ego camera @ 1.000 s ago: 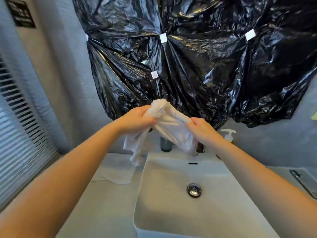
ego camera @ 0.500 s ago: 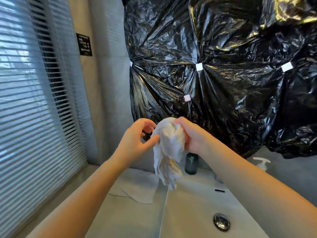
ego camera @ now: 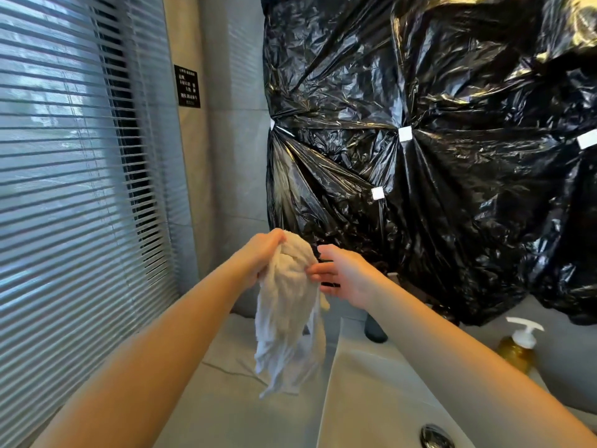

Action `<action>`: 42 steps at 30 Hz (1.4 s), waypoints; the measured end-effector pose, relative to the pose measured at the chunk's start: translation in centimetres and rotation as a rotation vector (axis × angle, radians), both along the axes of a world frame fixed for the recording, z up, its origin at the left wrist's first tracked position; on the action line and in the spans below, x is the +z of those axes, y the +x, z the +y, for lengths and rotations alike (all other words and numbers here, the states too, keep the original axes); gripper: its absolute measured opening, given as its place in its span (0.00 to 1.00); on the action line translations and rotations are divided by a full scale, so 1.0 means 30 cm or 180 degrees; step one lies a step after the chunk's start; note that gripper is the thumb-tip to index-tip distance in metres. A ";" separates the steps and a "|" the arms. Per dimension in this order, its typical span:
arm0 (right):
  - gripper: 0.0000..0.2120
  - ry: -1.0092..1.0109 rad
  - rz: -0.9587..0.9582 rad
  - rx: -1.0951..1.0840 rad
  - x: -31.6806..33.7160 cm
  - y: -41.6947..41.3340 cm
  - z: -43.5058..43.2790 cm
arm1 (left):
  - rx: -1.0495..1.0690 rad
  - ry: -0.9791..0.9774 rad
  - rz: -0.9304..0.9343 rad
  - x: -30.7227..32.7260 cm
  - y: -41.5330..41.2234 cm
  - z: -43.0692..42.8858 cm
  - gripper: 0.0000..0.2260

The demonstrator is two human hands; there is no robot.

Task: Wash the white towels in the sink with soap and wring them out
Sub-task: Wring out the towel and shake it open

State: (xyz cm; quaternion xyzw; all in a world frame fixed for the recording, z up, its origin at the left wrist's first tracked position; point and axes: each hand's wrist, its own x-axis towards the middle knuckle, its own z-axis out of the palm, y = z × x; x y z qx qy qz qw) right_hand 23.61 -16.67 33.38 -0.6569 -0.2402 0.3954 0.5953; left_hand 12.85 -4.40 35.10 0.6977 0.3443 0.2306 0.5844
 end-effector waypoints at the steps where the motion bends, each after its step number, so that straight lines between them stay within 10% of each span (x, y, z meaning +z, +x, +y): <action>1: 0.13 -0.0032 -0.0133 0.0022 -0.005 -0.001 0.009 | -0.0137 -0.0264 -0.0029 0.003 -0.007 0.007 0.13; 7: 0.15 -0.0277 -0.1174 0.0659 -0.014 -0.026 0.030 | -0.0343 -0.0233 0.0132 -0.015 -0.021 0.068 0.15; 15: 0.12 0.0355 0.0383 0.0820 -0.072 -0.043 0.040 | 0.0120 -0.0003 0.0080 -0.024 -0.073 0.127 0.12; 19: 0.35 -0.0107 0.1078 0.1345 -0.082 -0.045 0.058 | -0.0301 -0.0039 0.0084 -0.026 -0.072 0.104 0.14; 27: 0.06 0.1052 0.1513 -0.0591 -0.099 -0.016 0.081 | 0.0699 0.0621 0.0687 -0.105 -0.122 0.253 0.13; 35: 0.08 0.0647 0.0813 0.0125 -0.127 0.010 0.046 | 0.0798 -0.1248 0.0165 -0.235 -0.204 0.325 0.07; 42: 0.18 0.0091 0.0227 -0.0081 -0.146 0.066 0.078 | 0.0732 -0.0233 0.0862 -0.333 -0.214 0.355 0.08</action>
